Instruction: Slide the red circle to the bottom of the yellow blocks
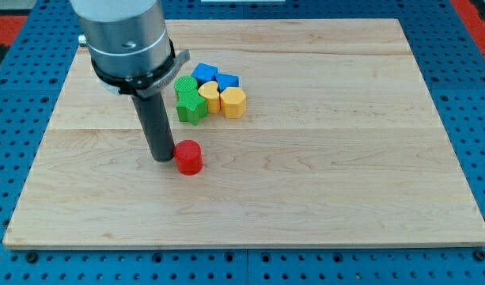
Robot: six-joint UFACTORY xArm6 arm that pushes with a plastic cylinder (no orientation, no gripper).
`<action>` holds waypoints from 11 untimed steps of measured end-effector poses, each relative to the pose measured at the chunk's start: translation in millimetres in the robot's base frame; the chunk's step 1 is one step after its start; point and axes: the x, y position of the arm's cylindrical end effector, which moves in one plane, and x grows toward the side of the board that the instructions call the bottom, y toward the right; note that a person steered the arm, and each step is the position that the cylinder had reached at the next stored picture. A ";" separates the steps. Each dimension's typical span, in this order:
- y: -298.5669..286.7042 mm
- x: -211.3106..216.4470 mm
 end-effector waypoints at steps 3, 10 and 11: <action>20.0 3.2; 170.0 -42.7; 172.2 -59.8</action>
